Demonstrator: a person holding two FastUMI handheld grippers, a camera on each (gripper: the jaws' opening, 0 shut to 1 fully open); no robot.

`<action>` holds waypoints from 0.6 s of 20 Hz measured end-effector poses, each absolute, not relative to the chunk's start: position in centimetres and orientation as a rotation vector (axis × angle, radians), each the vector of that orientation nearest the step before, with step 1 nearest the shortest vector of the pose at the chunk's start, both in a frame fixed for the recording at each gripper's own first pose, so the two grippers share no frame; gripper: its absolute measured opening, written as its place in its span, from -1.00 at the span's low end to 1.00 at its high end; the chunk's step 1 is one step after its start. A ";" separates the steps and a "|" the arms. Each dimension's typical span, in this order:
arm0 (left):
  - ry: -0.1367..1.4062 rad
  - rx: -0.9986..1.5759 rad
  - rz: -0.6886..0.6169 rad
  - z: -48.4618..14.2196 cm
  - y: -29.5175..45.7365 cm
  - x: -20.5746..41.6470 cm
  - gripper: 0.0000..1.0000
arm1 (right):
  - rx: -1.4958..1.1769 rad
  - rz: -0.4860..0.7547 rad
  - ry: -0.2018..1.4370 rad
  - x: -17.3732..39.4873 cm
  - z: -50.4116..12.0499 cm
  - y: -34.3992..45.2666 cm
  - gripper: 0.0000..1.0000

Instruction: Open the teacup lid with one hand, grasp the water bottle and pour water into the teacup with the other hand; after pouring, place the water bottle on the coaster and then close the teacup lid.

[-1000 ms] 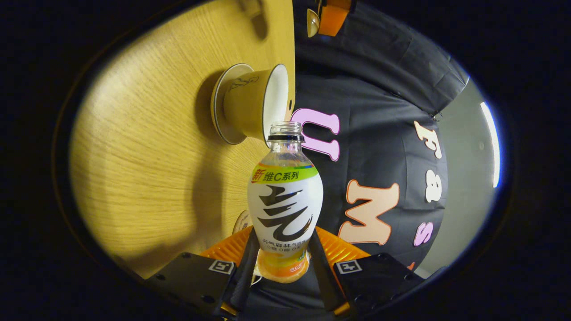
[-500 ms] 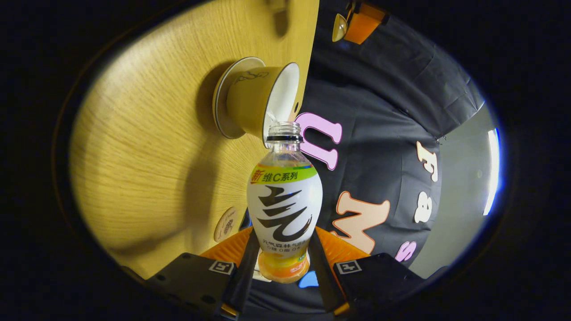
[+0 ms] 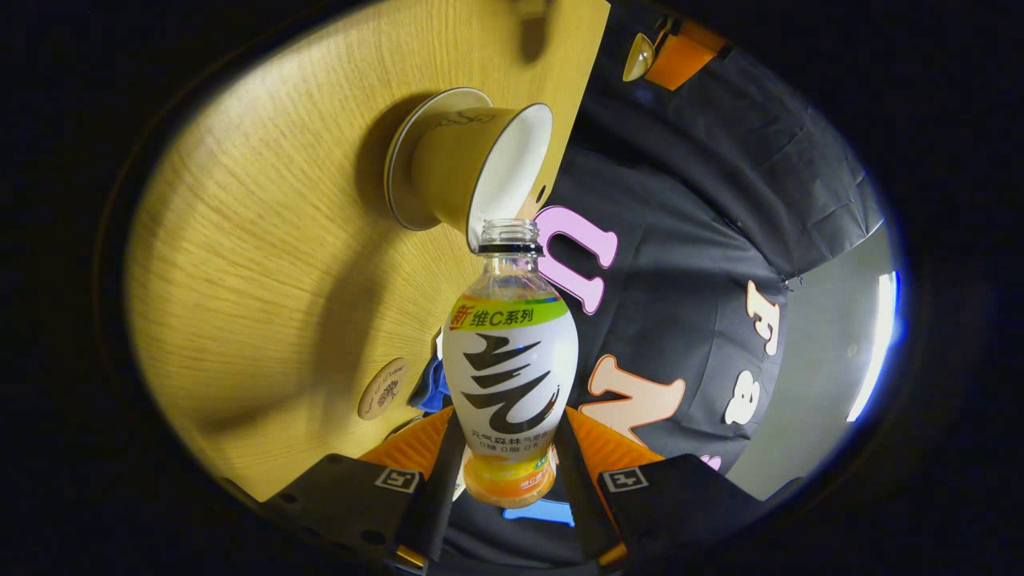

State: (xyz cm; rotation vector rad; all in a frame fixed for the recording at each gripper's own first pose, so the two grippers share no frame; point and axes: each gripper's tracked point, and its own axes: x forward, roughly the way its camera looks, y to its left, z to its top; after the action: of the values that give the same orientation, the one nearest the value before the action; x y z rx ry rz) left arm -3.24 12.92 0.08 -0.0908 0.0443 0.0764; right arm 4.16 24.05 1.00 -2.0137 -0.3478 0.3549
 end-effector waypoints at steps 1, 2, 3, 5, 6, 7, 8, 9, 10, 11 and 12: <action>0.046 -0.092 0.074 0.0 12.9 -3.3 -0.51 | -2.017 0.358 -0.350 4.1 0.9 24.2 0.34; 0.046 -0.094 0.072 0.0 12.9 -3.3 -0.52 | -2.020 0.359 -0.354 4.0 1.0 24.4 0.34; 0.048 -0.094 0.070 -0.1 12.8 -3.3 -0.52 | -2.024 0.360 -0.356 3.9 1.1 24.5 0.34; 0.048 -0.096 0.066 -0.1 12.6 -3.3 -0.52 | -2.028 0.362 -0.357 3.9 0.8 24.3 0.34; 0.046 -0.098 0.064 0.0 12.6 -3.2 -0.52 | -2.027 0.364 -0.347 3.9 0.7 24.1 0.34; 0.047 -0.098 0.062 0.0 12.5 -3.1 -0.52 | -2.026 0.366 -0.337 4.0 0.5 24.0 0.35; 0.047 -0.098 0.061 -0.1 12.5 -3.2 -0.51 | -2.022 0.370 -0.327 4.0 0.2 23.8 0.35; 0.048 -0.099 0.059 -0.1 12.5 -3.2 -0.51 | -2.016 0.373 -0.314 3.9 -0.1 23.7 0.35; 0.049 -0.101 0.058 -0.1 12.4 -3.1 -0.51 | -1.997 0.380 -0.299 3.9 -0.2 23.6 0.36; 0.049 -0.100 0.057 -0.1 12.4 -3.1 -0.51 | -1.968 0.389 -0.282 3.9 -0.5 23.5 0.36; 0.051 -0.098 0.057 -0.1 12.3 -3.1 -0.51 | -1.936 0.399 -0.261 3.9 -0.7 23.3 0.36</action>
State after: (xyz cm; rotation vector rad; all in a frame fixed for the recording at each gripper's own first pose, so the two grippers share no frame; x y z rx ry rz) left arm -3.05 12.27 -0.07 -0.0978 0.0511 0.0573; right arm 3.89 23.34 -0.72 -1.9357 -0.2611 0.3992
